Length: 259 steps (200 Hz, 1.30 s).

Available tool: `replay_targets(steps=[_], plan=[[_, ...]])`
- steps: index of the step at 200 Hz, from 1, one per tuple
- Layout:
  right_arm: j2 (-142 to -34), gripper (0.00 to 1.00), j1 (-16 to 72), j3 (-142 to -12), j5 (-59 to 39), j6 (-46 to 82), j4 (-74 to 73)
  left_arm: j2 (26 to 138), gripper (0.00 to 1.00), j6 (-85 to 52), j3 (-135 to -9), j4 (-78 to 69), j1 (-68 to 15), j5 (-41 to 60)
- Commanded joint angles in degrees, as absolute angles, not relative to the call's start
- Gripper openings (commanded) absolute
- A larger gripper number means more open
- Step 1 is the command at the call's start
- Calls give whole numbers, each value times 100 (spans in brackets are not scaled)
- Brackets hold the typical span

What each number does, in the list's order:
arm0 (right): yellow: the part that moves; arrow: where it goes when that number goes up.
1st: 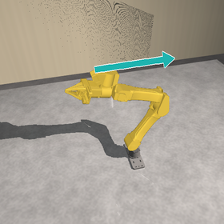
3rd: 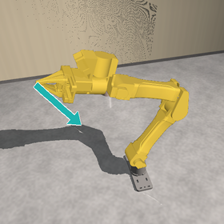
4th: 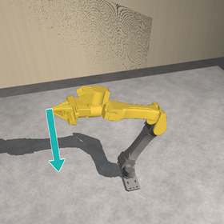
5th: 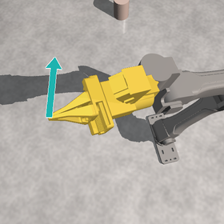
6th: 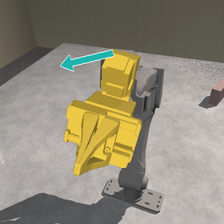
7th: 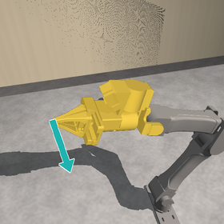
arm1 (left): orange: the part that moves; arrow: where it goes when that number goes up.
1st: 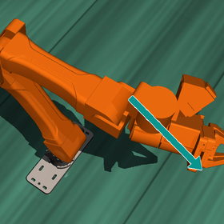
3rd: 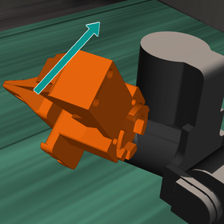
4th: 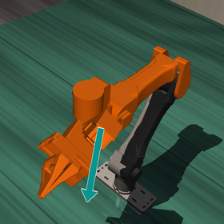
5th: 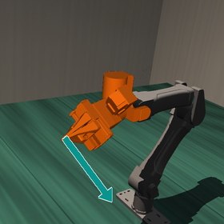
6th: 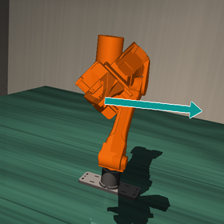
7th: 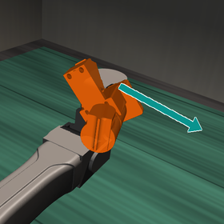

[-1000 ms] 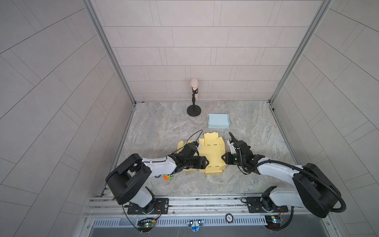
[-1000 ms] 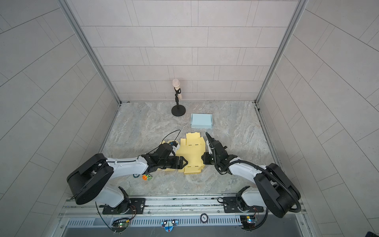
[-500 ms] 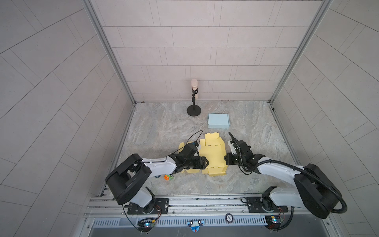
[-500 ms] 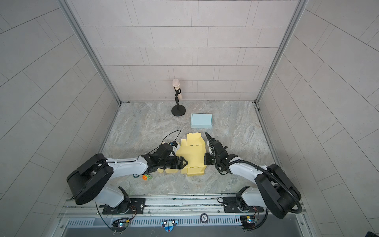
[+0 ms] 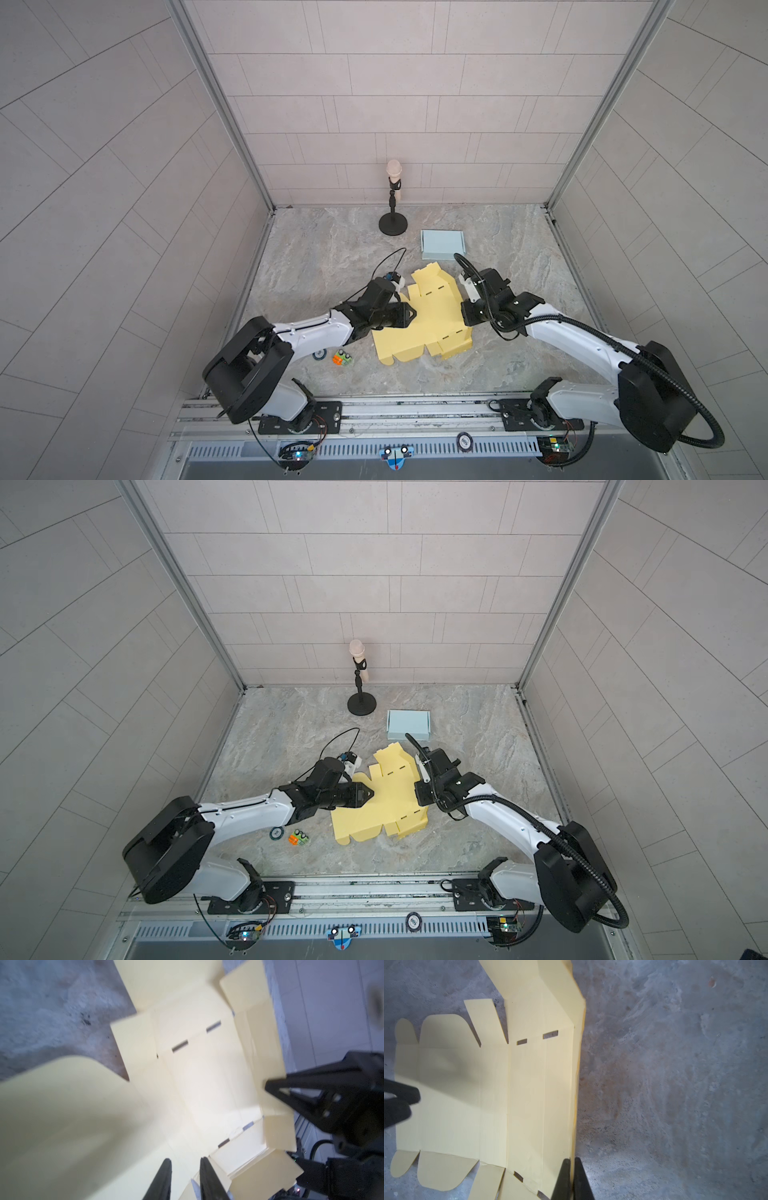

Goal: Fold the paper box

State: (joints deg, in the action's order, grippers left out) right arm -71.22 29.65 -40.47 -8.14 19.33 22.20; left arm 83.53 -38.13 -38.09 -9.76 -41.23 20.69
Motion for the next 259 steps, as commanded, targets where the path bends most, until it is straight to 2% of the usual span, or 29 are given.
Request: replay_targets(steps=[1,24,58,135,259], plan=[[-7018,0,3023,-4078,-672,1672,2539,8590,15,-3665,-4289,-1099,-3971,2060],[-7049,0,3113,-4103,-583,1636,2555,9032,6,-3687,-4831,-1175,-3852,2200],[-7001,0,3315,-4143,-192,1592,2646,9710,0,-3658,-5663,-1103,-3784,2231],[-6785,0,3489,-4155,-9,1486,2602,10788,0,-3832,-6721,-1088,-3731,2425],[-6969,0,3622,-4312,155,1420,2601,10493,1,-3662,-6524,-993,-4081,2393]])
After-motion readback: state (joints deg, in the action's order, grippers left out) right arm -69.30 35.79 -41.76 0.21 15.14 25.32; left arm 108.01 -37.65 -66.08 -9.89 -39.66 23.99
